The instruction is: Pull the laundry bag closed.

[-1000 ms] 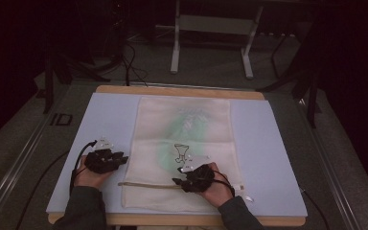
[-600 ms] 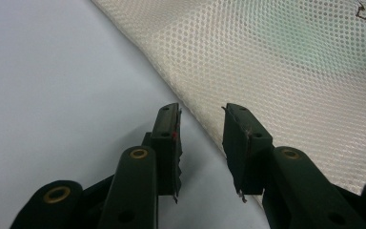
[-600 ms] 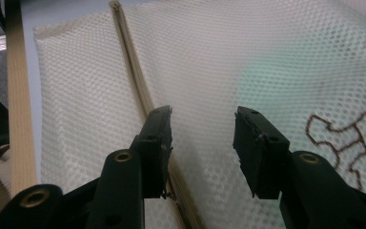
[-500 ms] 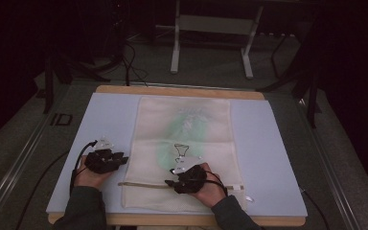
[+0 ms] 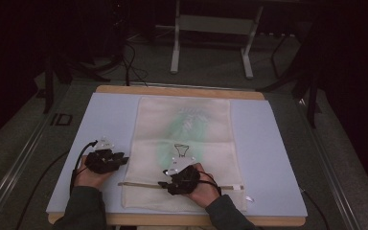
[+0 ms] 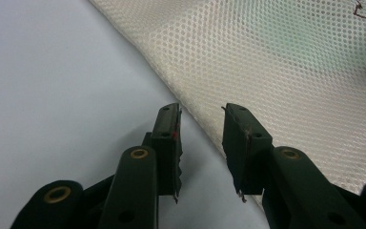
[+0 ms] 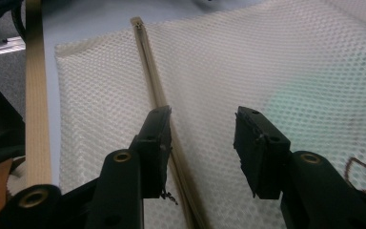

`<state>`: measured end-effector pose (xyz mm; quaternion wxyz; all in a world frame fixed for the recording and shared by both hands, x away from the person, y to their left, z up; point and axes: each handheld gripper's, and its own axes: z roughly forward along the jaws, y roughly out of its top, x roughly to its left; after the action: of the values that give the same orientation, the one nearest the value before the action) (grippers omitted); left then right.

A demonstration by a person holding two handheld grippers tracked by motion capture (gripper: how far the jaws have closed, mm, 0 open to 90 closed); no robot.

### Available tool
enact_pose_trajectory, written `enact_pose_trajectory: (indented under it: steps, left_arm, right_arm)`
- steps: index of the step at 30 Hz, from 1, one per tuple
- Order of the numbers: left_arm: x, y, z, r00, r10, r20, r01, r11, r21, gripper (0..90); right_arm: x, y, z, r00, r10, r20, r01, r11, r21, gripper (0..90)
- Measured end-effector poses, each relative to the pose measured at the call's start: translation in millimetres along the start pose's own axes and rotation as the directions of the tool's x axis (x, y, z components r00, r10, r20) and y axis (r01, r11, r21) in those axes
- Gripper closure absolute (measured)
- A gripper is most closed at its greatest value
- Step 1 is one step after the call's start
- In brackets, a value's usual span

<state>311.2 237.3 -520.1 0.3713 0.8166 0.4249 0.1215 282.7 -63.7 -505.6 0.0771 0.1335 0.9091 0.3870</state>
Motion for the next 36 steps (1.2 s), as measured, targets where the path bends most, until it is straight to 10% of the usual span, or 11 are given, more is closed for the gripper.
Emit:
enact_pose_trajectory:
  steps: [36]
  left_arm:
    - [0.8,0.0,-1.0,1.0000,-0.008,0.002,0.008,0.9999,-0.008,66.7]
  right_arm:
    - [10.0,23.9,38.1,0.9963,-0.027,-0.081,0.026,1.000,-0.018,60.4]
